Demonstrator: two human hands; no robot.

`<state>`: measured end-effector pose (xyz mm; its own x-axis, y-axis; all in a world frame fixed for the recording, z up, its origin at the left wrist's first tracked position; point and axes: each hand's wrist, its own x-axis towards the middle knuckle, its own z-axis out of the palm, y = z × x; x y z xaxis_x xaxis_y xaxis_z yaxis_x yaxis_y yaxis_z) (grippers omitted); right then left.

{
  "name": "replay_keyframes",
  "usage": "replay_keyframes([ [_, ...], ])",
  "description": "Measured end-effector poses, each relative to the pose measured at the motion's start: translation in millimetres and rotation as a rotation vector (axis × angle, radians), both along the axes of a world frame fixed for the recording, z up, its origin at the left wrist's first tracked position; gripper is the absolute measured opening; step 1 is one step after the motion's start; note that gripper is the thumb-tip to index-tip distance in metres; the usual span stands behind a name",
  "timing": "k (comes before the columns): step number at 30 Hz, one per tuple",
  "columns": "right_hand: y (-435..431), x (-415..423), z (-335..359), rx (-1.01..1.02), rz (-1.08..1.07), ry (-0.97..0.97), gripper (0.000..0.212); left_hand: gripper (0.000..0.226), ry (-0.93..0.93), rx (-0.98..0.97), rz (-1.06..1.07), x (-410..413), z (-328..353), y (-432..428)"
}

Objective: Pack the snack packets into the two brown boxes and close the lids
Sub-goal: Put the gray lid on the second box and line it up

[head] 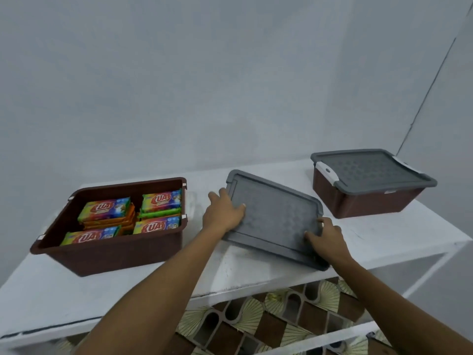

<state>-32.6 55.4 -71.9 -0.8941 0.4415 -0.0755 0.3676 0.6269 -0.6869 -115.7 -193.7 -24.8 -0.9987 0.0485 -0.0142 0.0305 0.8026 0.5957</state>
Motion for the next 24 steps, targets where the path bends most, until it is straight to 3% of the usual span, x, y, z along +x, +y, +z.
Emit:
replay_keyframes([
  [3, -18, -14, 17, -0.066, -0.012, 0.113, 0.058, 0.057, 0.111, -0.128, 0.003, -8, 35, -27],
  [9, -93, -45, 48, -0.130, 0.101, 0.165, 0.026, 0.037, 0.221, -0.295, 0.131, -3, 79, -128],
  [17, -236, -82, 83, -0.198, 0.329, 0.211, 0.037, 0.020, 0.224, -0.165, 0.377, 13, 64, -303],
  [21, -282, -90, 80, -0.133, 0.362, 0.159, 0.038, 0.028, 0.158, -0.165, 0.393, 15, 43, -350],
  [24, -291, -95, 74, -0.098, 0.291, 0.200, 0.037, 0.040, -0.015, 0.006, 0.374, 13, 30, -362],
])
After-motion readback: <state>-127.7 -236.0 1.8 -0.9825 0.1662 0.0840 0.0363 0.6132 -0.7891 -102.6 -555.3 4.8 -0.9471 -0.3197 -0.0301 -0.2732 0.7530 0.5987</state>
